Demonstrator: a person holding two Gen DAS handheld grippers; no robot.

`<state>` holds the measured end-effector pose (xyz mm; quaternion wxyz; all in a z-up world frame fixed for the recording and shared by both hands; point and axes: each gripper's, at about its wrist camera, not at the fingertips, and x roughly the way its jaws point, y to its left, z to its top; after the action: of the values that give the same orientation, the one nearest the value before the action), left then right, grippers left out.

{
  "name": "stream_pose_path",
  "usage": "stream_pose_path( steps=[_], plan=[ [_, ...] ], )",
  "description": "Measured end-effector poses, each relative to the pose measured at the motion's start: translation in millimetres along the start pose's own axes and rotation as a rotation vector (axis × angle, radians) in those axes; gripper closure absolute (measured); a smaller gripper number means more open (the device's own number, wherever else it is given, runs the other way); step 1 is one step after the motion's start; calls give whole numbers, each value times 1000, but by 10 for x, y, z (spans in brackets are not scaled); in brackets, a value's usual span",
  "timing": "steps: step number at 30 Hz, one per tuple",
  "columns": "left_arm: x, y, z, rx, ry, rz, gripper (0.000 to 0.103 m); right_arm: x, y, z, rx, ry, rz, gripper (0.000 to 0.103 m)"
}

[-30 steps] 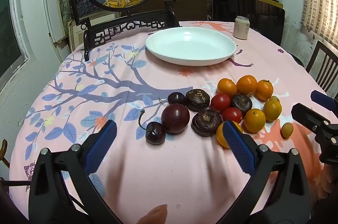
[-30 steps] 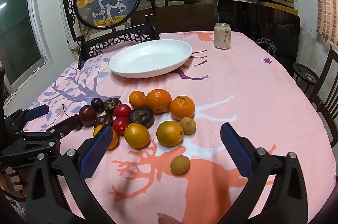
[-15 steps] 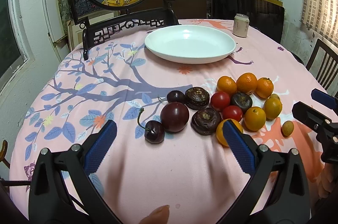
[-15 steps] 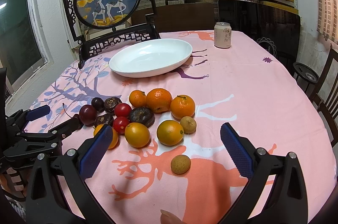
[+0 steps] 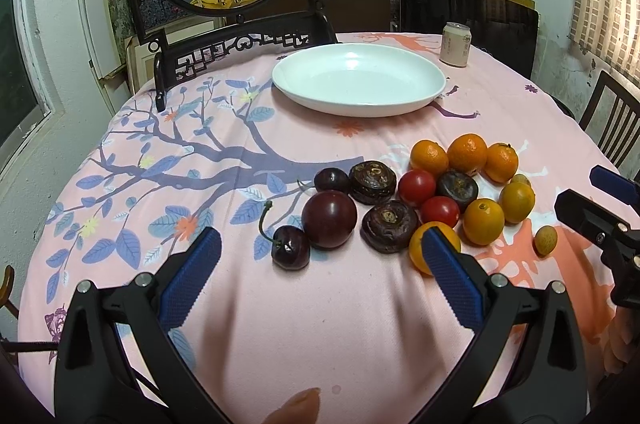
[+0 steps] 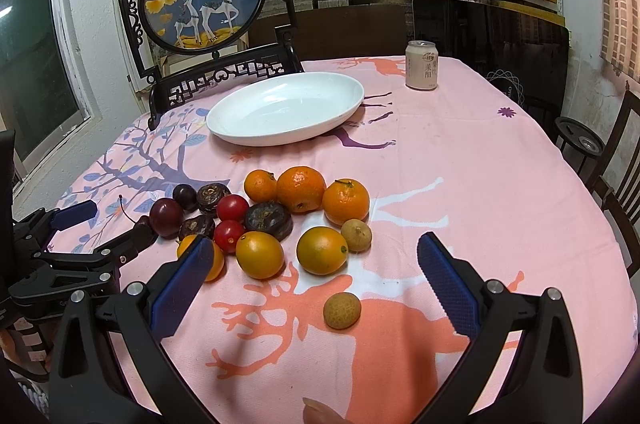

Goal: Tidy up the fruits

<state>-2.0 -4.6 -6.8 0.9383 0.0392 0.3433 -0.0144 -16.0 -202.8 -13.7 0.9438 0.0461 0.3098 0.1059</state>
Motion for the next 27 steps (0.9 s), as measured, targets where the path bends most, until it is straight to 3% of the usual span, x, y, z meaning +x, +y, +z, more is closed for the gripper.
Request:
stream_pose_path(
  steps=[27],
  plan=[
    [69, 1, -37, 7, 15, -1, 2, -5, -6, 0, 2, 2, 1, 1]
  ],
)
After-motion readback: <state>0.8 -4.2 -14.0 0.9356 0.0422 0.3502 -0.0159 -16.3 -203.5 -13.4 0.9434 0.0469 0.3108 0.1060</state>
